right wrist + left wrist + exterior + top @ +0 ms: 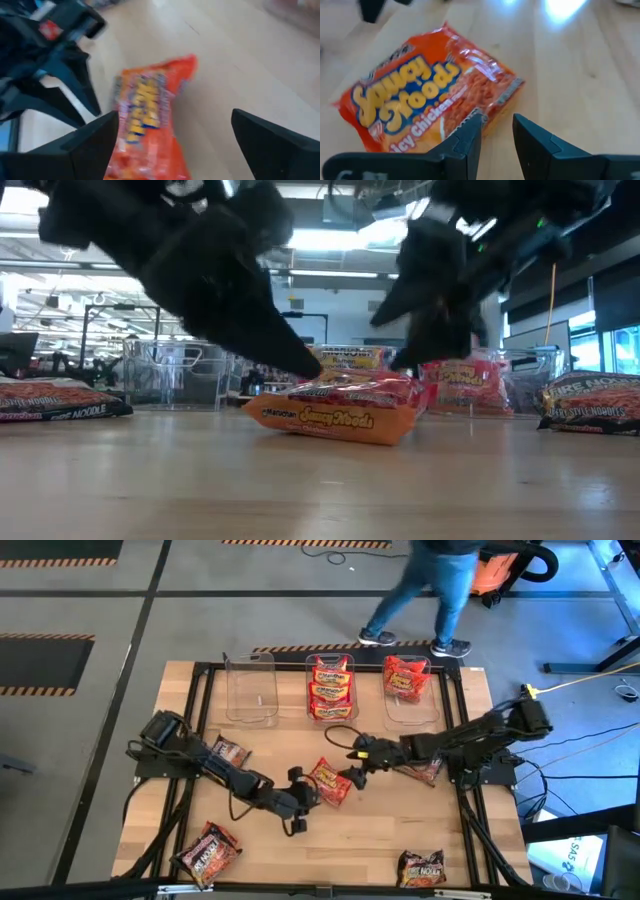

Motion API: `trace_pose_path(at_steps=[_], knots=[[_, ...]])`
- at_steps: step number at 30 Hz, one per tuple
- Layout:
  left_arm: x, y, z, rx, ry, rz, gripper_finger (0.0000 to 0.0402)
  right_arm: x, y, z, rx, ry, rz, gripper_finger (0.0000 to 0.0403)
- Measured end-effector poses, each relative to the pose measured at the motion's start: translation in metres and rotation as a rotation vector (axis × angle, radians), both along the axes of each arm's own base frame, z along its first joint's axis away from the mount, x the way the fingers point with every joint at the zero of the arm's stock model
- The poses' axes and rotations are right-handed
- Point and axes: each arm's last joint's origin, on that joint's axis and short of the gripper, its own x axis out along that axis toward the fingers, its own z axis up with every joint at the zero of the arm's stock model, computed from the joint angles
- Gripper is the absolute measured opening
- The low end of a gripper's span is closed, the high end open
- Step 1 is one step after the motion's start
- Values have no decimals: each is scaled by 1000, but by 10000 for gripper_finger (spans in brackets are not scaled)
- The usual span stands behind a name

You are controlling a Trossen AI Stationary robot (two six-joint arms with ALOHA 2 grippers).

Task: Sort Maruchan noodles
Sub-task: Put the orange noodle pack into the right transparent bin

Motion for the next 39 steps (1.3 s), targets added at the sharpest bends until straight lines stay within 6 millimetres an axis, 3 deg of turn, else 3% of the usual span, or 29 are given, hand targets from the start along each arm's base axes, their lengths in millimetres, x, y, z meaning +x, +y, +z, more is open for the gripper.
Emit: trace_pose_path(at_steps=[10,20,27,31,39], knots=[[4,0,-30,-13,42,64,105,15,-13,-28,149,14,67,346],[5,1,-30,-10,30,70,105,29,-10,-46,259,-10,73,344],[6,2,-30,-13,32,69,105,52,-6,-52,319,20,142,340],[6,2,-30,-15,32,66,105,61,-4,-51,327,104,192,300],[6,2,-30,-17,33,63,105,67,-3,-45,279,136,257,146]])
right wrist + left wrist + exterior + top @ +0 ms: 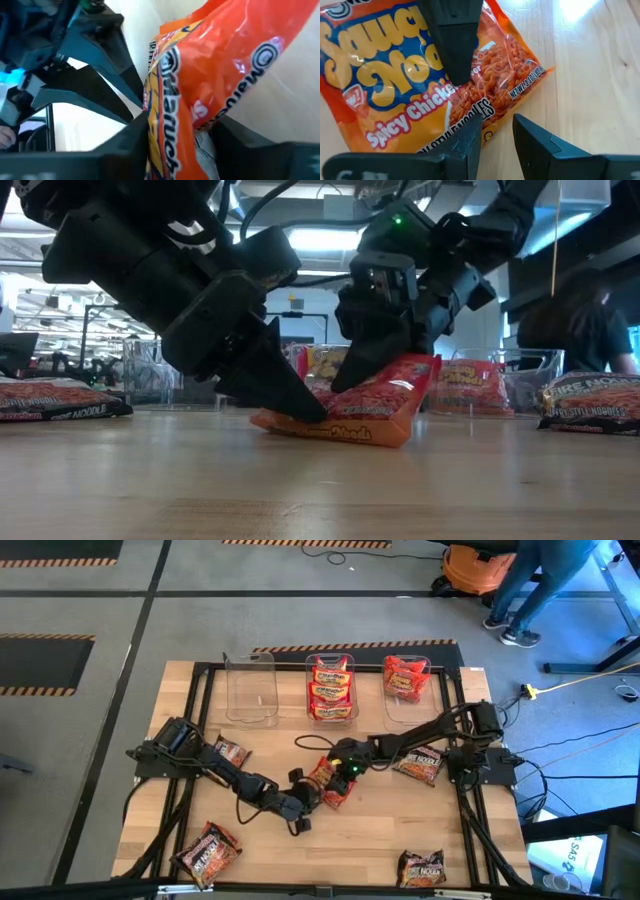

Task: Sort Maruchan noodles
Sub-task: Put the orange noodle pack into the right transparent bin

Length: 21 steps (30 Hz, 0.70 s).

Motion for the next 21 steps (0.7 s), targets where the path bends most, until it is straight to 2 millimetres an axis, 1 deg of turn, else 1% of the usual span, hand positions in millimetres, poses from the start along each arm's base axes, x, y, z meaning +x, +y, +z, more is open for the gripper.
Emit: trace_pose_path(at_steps=[2,3,6,8,10,12,15,18,21], knots=[[-1,-1,2,-5,-1,-8,105,1,0,1,-12,-12,20,115],[-2,-2,4,-5,0,-18,105,1,0,2,-19,-19,26,108],[-7,-7,16,10,-6,-47,105,0,0,7,-43,-42,51,107],[-10,-10,28,2,-26,-58,105,-2,0,16,-59,-60,64,107],[-14,-13,40,-5,-44,-68,105,-6,0,27,-86,-78,78,115],[-21,-14,49,6,-27,-78,105,-12,-2,38,-132,-72,77,123],[-30,-19,59,7,-10,-100,105,-25,-4,59,-228,-73,77,120],[-36,-23,64,14,0,-119,105,-41,-7,81,-321,-71,88,109],[-37,-24,65,20,1,-128,105,-62,-12,105,-421,-72,88,110]])
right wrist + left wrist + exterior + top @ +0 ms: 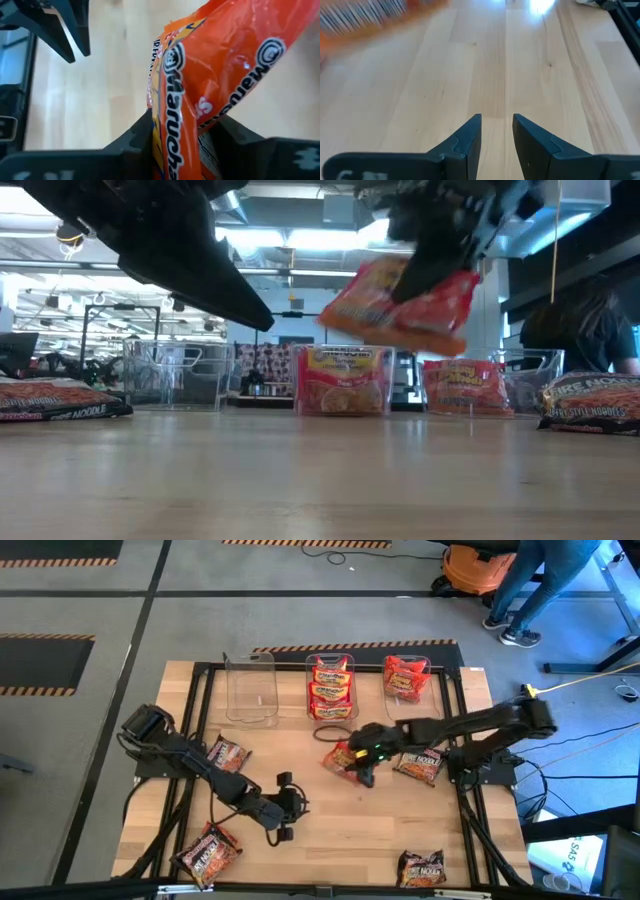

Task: Sort Maruchan noodles
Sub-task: Put the orange noodle pack into the right transparent bin

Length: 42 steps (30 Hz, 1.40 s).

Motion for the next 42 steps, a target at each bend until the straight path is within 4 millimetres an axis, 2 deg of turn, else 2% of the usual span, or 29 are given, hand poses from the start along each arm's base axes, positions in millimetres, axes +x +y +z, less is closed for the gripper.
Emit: trace_pose_path(at_steps=[6,11,14,18,22,26,35,42], knots=[[2,5,0,1,2,16,105,-55,-25,45,-164,10,-121,117],[3,6,0,-2,0,20,105,-99,-50,70,-361,11,-213,114],[4,8,0,-3,0,26,105,-118,-62,79,-507,22,-263,116],[6,11,0,-3,0,34,105,-130,-80,84,-683,89,-295,118],[7,13,0,-9,-3,45,105,-133,-101,78,-787,213,-256,118],[8,14,0,-12,-3,50,105,-129,-124,62,-773,349,-220,119],[8,14,1,-28,-4,58,105,-123,-174,13,-564,573,-176,119],[8,14,0,-22,-2,54,105,-116,-193,-18,-446,646,-121,119]])
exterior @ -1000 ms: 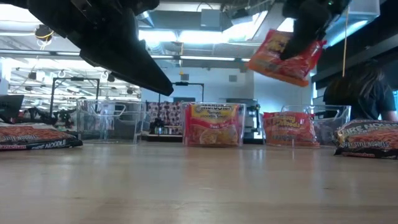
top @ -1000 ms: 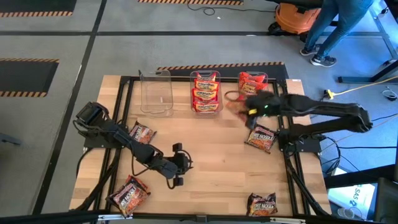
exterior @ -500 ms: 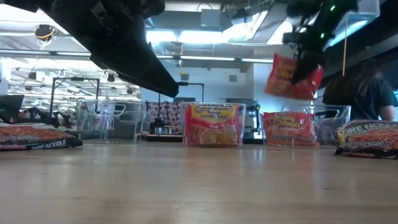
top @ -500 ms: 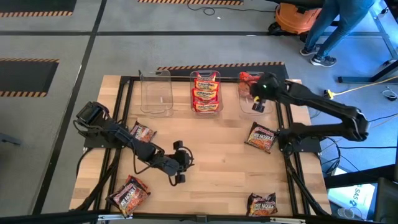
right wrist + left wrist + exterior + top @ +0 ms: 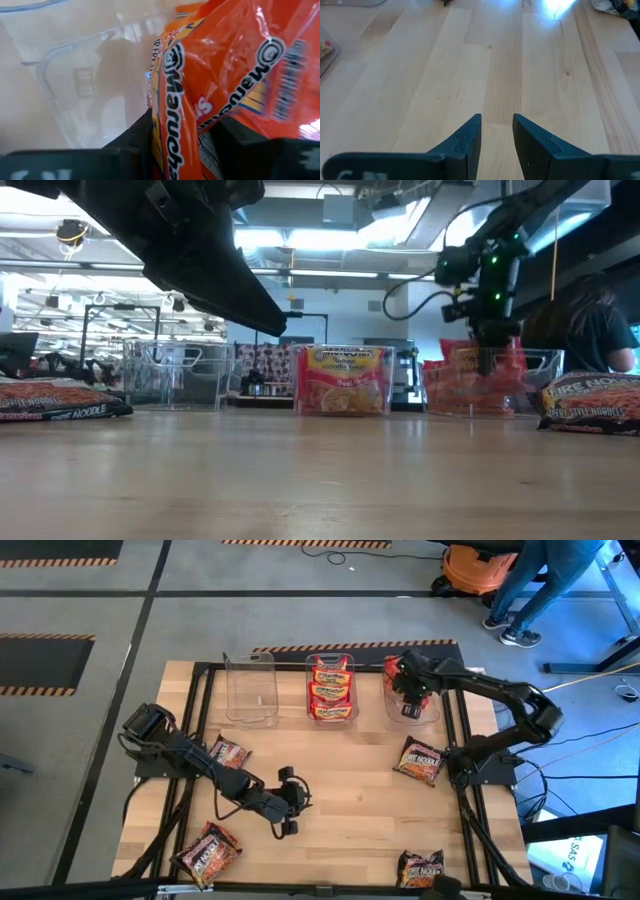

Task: Sort Maruchan noodles
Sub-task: Put the orange noodle pack into the right transparent bin

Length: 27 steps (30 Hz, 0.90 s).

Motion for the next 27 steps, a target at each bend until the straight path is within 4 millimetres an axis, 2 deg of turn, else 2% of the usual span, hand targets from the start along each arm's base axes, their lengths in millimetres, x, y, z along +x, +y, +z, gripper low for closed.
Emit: trace_pose_path(at_steps=[4,7,14,18,22,27], knots=[[0,0,0,16,2,-11,105,7,-5,-12,11,16,28,121],[0,0,0,18,3,-12,105,11,-8,-17,18,1,32,137],[0,0,0,25,4,-17,105,9,-10,-16,-54,69,5,230],[0,0,0,25,4,-17,105,7,-9,-10,-83,68,12,268],[0,0,0,25,4,-17,105,6,-9,-7,-95,56,7,286],[0,0,0,25,4,-17,105,6,-8,-7,-84,42,-21,288]])
